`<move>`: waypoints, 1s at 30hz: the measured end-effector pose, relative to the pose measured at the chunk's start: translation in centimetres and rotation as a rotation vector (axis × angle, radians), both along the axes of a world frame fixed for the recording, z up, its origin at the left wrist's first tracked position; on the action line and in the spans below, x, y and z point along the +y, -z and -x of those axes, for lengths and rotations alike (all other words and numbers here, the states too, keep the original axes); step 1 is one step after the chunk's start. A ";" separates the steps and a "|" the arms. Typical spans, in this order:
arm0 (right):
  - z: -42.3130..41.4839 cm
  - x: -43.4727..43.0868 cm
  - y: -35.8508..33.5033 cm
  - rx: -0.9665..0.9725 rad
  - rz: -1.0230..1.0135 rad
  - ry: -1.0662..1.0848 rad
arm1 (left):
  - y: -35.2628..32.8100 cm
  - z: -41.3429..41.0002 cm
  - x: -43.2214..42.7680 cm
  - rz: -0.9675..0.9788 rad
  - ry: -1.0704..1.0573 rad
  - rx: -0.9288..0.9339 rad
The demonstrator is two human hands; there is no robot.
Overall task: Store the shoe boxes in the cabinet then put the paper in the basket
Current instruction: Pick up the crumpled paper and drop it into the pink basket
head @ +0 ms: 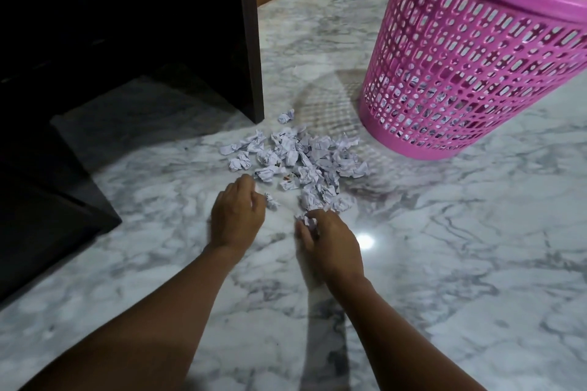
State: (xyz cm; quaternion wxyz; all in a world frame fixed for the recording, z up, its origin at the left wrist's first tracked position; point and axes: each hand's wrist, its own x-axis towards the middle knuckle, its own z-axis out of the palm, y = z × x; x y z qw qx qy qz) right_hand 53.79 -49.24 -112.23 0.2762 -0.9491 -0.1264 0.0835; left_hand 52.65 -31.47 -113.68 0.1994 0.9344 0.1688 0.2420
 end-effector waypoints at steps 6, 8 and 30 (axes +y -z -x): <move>0.5 -0.7 0.4 -0.055 -0.062 -0.029 | 0.0 0.1 -1.6 -0.093 0.058 0.140; 0.8 -1.1 0.4 -0.048 -0.073 -0.043 | 0.3 0.1 -1.9 -0.127 0.037 0.204; -8.5 -6.2 -1.5 -0.084 -0.236 0.175 | -0.4 -7.2 4.2 0.407 -0.163 -0.096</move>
